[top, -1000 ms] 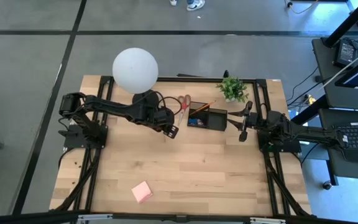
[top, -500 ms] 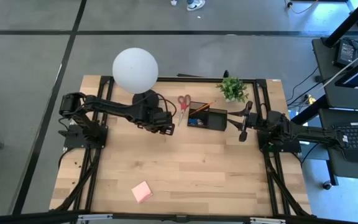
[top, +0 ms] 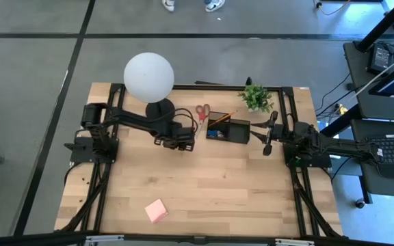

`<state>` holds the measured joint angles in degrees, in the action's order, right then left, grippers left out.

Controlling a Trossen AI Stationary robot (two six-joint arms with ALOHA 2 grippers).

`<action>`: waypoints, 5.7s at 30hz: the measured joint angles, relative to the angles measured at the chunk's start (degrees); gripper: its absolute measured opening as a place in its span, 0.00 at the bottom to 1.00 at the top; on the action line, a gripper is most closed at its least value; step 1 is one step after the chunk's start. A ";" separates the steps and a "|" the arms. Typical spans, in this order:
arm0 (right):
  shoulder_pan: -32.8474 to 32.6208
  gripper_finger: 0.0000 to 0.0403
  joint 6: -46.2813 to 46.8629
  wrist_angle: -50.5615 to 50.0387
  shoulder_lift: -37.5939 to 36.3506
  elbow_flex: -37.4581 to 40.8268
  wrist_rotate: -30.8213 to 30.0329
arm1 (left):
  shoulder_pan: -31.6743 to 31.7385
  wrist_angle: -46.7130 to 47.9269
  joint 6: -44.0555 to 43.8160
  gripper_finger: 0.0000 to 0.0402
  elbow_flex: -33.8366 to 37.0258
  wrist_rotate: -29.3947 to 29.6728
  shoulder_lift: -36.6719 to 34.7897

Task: Pick and place office supplies into organizer
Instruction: Put the yellow pencil into the black desk organizer

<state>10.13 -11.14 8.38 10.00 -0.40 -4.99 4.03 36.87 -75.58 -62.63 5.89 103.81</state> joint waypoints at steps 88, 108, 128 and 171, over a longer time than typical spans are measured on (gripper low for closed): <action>0.00 0.36 2.06 0.04 0.00 0.00 0.02 | 6.49 -50.33 55.99 0.06 0.00 -25.34 -10.14; 0.00 0.36 5.03 0.88 -0.02 0.00 0.00 | 14.15 -65.76 76.97 0.06 -0.02 -20.86 -2.77; 0.00 0.36 9.31 1.25 -0.02 0.00 0.00 | 16.35 -74.37 81.41 0.06 -2.96 -20.35 14.24; 0.00 0.36 9.16 1.11 -0.01 0.00 0.00 | 16.18 -59.45 77.39 0.06 -6.49 -15.95 13.05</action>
<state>10.13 -1.98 9.50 9.99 -0.40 -4.99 20.21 -22.59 1.81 -69.12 -10.07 116.86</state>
